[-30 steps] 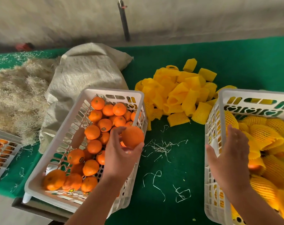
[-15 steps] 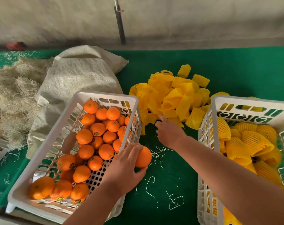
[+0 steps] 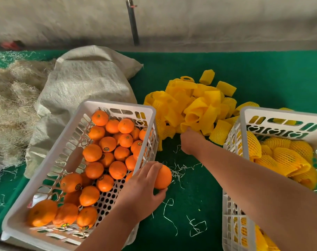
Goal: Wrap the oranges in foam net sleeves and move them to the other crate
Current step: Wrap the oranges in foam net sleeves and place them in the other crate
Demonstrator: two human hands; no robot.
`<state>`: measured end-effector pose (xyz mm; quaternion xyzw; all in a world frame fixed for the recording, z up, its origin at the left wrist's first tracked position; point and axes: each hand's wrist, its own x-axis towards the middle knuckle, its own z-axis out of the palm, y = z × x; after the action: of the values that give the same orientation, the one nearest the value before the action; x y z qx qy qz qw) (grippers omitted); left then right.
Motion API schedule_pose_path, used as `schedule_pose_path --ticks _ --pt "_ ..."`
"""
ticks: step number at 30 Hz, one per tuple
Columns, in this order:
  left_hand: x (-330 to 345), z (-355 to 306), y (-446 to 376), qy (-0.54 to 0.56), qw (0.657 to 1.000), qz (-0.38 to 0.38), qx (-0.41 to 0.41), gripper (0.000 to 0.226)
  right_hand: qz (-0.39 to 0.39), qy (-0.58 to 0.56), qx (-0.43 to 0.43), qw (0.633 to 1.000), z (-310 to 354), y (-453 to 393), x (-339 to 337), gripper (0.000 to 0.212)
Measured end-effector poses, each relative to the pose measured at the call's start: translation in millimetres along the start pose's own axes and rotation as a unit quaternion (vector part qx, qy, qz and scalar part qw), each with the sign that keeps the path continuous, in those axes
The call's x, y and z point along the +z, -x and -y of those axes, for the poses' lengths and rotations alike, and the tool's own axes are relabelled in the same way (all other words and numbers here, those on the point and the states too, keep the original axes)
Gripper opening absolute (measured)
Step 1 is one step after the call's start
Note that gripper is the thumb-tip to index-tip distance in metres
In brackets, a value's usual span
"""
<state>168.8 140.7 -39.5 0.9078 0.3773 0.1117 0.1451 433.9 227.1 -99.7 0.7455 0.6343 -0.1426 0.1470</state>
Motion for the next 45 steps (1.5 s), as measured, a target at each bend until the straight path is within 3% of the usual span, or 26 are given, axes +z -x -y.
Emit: schedule_pose_path --ticks 3,9,14,18,25,30,34,37,40,45 --pt "0 0 -1 0.01 1.0 0.001 -0.003 0.072 -0.054 -0.076 -0.008 0.996 3 33 -2 0.019" --pt "1 0 1 -0.012 0.999 0.032 -0.007 0.084 -0.165 -0.219 -0.026 0.961 14 128 10 0.012" --pt "-3 -12 10 -0.05 0.992 0.104 0.046 0.088 -0.206 -0.176 -0.072 0.96 16 169 22 0.036" --pt "-7 -37 21 -0.021 0.984 0.158 0.081 0.081 -0.169 -0.174 -0.114 0.963 8 186 36 0.021" --pt "-16 -77 36 -0.138 0.942 0.255 0.171 0.083 -0.101 -0.134 -0.223 0.96 2 219 41 0.017" --pt "-21 -87 39 -0.21 0.907 0.318 0.177 0.108 -0.14 -0.102 -0.302 0.937 5 236 38 0.013" --pt "-26 -93 37 -0.26 0.879 0.364 0.166 0.1 -0.15 -0.067 -0.322 0.932 6 239 38 0.019" --pt "-31 -92 35 -0.288 0.864 0.38 0.16 0.077 -0.153 -0.075 -0.334 0.927 2 246 33 0.011" --pt "-31 -90 36 -0.295 0.866 0.366 0.173 0.07 -0.159 -0.037 -0.367 0.916 4 252 35 0.005" --pt "-25 -91 41 -0.3 0.865 0.335 0.223 0.072 -0.047 -0.073 -0.309 0.947 13 253 49 0.025"
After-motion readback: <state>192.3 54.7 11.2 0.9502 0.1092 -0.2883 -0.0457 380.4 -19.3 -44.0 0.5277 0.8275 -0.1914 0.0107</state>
